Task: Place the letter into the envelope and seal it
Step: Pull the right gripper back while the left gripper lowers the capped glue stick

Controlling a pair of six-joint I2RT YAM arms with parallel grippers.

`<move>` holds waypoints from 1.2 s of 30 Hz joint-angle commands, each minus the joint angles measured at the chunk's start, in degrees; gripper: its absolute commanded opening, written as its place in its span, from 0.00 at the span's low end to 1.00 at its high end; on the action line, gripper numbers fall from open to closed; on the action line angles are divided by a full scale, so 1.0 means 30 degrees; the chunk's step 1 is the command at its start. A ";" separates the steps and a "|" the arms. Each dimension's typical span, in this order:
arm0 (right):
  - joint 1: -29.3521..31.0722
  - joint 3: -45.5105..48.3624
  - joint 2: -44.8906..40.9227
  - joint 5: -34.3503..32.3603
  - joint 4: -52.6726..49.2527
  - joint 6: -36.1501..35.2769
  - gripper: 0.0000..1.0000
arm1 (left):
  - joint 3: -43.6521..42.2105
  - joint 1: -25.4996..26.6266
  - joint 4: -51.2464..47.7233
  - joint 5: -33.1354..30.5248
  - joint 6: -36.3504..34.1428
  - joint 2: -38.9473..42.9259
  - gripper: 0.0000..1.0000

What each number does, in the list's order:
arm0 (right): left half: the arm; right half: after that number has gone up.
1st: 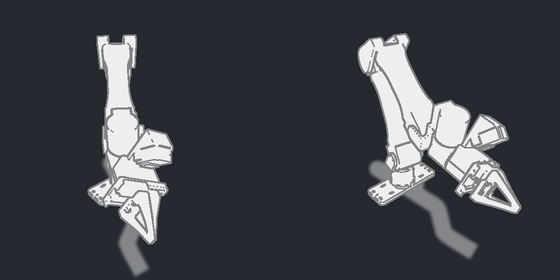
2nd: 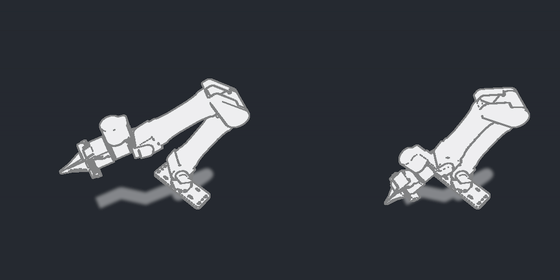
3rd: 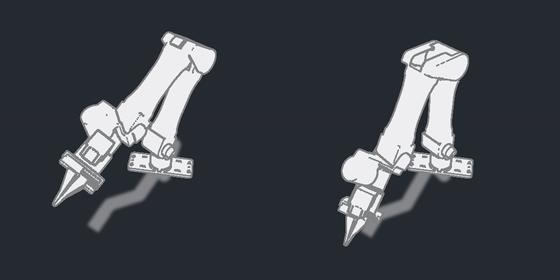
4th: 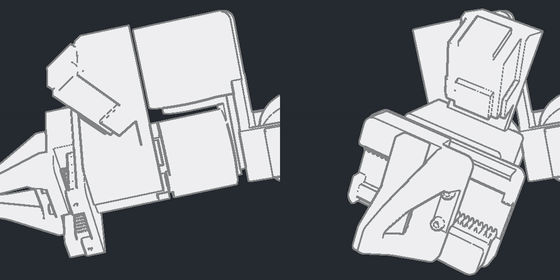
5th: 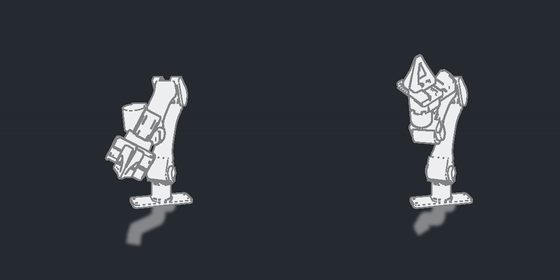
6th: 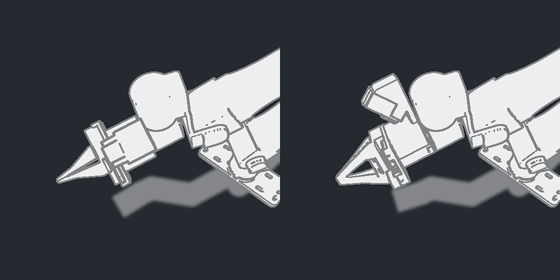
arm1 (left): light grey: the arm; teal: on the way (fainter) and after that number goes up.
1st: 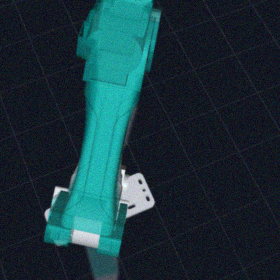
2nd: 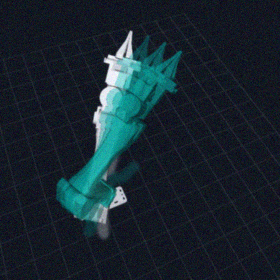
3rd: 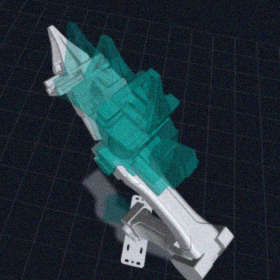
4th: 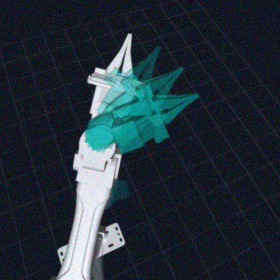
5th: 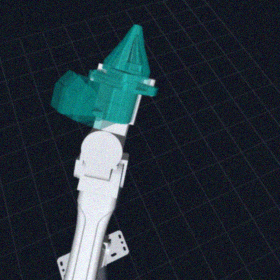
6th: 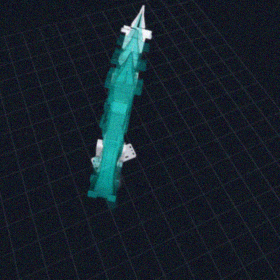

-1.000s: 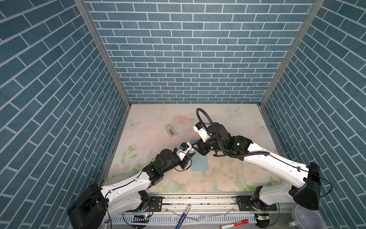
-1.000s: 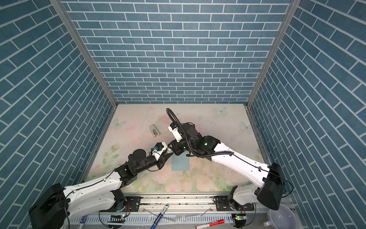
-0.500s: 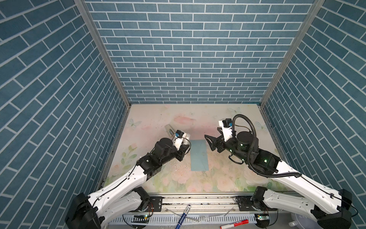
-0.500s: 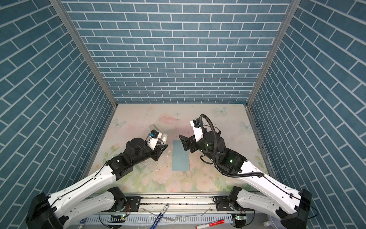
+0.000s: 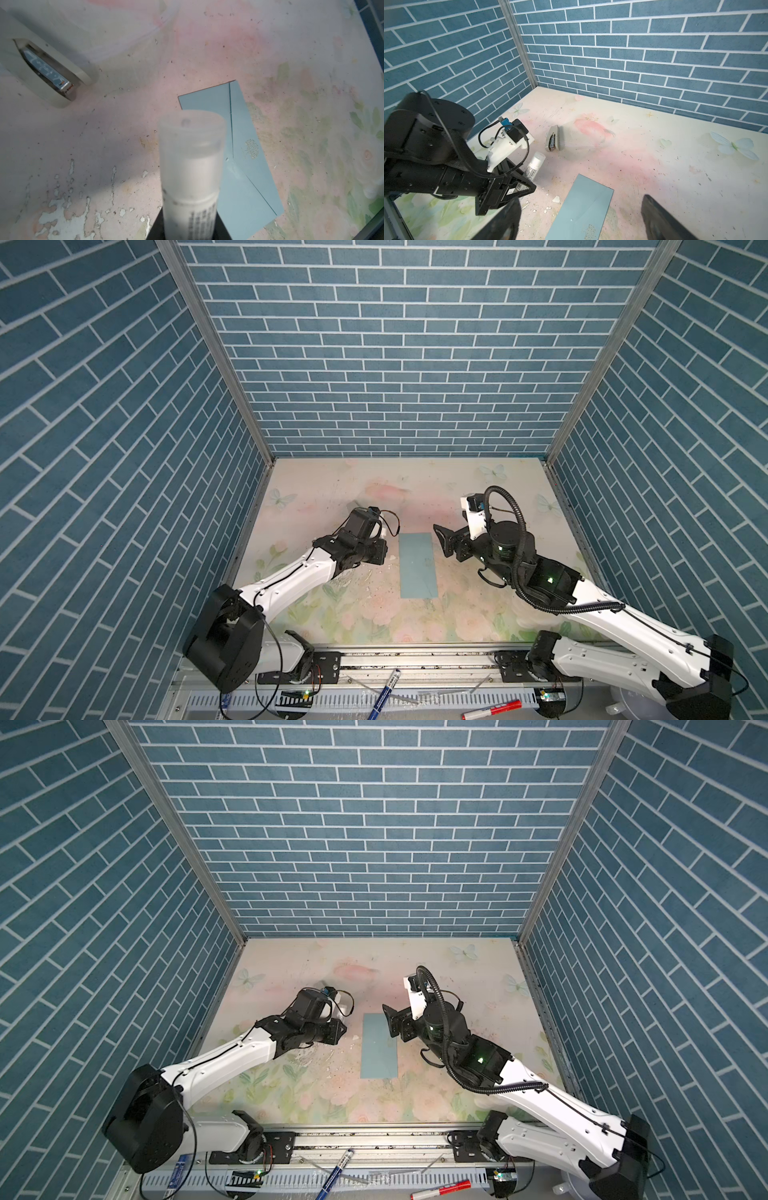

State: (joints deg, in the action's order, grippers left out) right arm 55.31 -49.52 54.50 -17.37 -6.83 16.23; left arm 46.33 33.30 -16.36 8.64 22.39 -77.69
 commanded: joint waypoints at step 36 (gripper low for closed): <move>-0.3965 0.3837 -0.1582 0.1244 0.0285 0.0695 0.97 | -0.1987 -0.0391 0.3250 -0.1388 0.2680 -0.4034 0.20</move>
State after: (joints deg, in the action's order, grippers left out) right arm 43.81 -38.87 49.76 -14.52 -6.79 16.71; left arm 41.41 32.73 -7.22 5.80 30.20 -89.49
